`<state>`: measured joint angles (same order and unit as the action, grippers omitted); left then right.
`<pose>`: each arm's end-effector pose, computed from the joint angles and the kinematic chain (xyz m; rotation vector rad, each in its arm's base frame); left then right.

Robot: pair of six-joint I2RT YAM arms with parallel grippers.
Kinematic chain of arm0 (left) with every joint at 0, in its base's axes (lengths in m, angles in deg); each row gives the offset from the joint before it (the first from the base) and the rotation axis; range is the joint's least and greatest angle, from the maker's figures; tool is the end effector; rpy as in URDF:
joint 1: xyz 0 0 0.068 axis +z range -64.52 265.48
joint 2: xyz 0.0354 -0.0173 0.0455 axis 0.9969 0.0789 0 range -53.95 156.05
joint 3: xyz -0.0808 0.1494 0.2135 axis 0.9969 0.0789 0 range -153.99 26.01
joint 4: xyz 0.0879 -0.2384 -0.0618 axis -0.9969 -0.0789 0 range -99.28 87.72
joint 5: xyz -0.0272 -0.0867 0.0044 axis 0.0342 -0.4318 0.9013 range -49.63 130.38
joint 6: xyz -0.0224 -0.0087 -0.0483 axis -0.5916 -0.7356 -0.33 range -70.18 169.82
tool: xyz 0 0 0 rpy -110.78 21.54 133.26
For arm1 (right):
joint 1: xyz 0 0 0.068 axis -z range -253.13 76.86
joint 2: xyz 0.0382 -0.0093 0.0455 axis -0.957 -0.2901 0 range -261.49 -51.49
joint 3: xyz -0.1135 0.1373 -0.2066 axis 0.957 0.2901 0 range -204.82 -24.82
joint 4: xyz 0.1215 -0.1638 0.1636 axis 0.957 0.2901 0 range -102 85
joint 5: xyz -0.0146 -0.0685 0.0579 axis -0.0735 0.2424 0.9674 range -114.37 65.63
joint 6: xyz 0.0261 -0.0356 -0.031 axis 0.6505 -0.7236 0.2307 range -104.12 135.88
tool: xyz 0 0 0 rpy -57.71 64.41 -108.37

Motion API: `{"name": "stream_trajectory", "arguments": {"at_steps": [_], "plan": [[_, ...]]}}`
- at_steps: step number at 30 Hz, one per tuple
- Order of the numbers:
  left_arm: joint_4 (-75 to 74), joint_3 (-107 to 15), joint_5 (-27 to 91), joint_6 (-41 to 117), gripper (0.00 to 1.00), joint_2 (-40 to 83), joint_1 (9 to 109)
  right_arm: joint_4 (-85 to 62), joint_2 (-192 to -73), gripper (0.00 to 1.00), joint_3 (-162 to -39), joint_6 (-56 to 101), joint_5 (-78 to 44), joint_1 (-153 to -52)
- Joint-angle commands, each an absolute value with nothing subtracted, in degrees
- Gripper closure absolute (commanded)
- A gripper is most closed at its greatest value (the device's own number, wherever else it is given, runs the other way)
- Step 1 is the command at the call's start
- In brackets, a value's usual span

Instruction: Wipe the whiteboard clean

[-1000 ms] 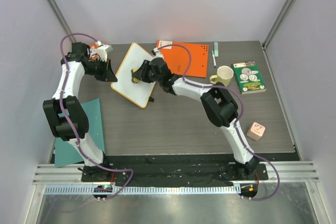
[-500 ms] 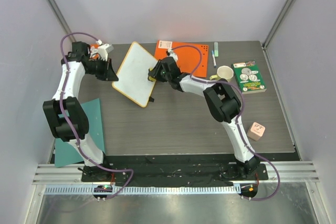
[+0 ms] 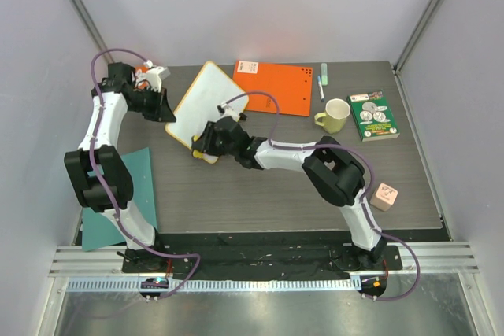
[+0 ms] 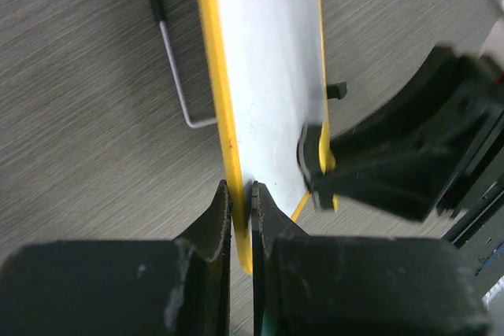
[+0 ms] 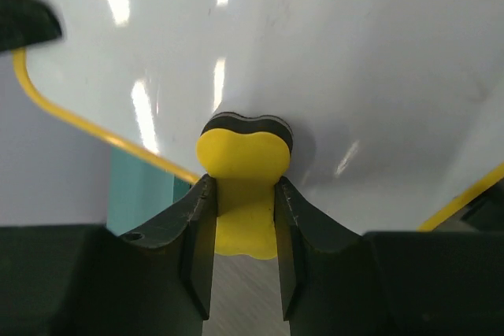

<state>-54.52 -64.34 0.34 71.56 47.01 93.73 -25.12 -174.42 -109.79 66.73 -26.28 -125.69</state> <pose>0.3678 0.0303 0.2963 0.4967 2.3838 -0.7021 0.3007 0.3906 0.1856 -0.0091 2.1881 1.0746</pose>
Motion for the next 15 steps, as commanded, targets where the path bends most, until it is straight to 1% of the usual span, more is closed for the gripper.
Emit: {"name": "stream_trajectory", "arguments": {"at_steps": [1, 5, 6, 8, 9, 11, 12, 15], "plan": [[-53.25, -66.1, -9.02, 73.55, 1.0, 44.4, 90.75, -18.76, -175.34, 0.99, -104.54, 66.95, -20.84, -127.63], [-52.29, -65.49, -8.5, 72.76, 1.0, 43.78, 90.66, -19.29, -166.56, 0.99, -100.77, 64.75, -26.28, -123.77], [-51.94, -65.4, -8.23, 72.67, 1.0, 43.43, 90.75, -19.46, -161.84, 0.99, -99.37, 64.66, -27.08, -122.8], [-51.58, -65.66, -7.7, 72.5, 1.0, 43.25, 90.75, -21.47, -156.98, 0.99, -93.75, 64.83, -29.37, -120.16], [-51.67, -65.75, -7.61, 72.49, 1.0, 43.25, 90.75, -21.92, -151.91, 0.99, -89.9, 64.83, -29.64, -119.29], [-52.11, -66.36, -7.61, 72.5, 1.0, 43.6, 90.75, -22.8, -147.23, 0.99, -86.54, 64.31, -29.9, -116.91], [-52.46, -67.15, -7.79, 72.49, 1.0, 43.87, 90.75, -22.98, -143.03, 0.99, -83.39, 64.22, -30.08, -116.12], [-53.16, -68.38, -8.32, 72.23, 1.0, 44.57, 90.75, -20.53, -137.64, 0.99, -79.77, 62.38, -32.27, -114.45]]}}
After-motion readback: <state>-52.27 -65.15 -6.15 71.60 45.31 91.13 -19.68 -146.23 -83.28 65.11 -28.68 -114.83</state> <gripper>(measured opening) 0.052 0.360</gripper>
